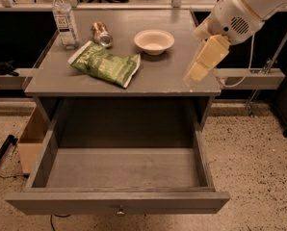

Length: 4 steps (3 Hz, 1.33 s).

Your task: Place green jalapeno chip bag into top drawer

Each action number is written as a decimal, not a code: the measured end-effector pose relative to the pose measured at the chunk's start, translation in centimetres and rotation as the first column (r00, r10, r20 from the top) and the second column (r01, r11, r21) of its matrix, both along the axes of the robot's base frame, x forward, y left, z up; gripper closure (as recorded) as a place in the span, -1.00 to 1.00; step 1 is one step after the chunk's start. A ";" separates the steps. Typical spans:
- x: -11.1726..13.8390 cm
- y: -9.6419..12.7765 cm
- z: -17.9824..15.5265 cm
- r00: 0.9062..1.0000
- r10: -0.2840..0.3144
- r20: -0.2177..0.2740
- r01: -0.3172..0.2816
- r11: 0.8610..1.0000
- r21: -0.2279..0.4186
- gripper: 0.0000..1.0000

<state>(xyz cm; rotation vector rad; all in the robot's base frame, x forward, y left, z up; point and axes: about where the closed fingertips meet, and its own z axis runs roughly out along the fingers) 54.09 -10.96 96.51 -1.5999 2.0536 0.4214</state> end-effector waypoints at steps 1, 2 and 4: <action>0.2 0.0 0.2 1.000 -0.031 -0.005 0.031 0.999 0.040 -1.00; 0.2 0.0 0.2 0.999 -0.033 -0.005 0.033 0.999 0.042 -1.00; 2.1 1.6 -0.4 0.997 -0.075 0.023 0.072 0.993 0.096 -1.00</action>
Offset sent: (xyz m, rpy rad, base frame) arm 0.0014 0.0000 0.0022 0.0364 0.0037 -0.0284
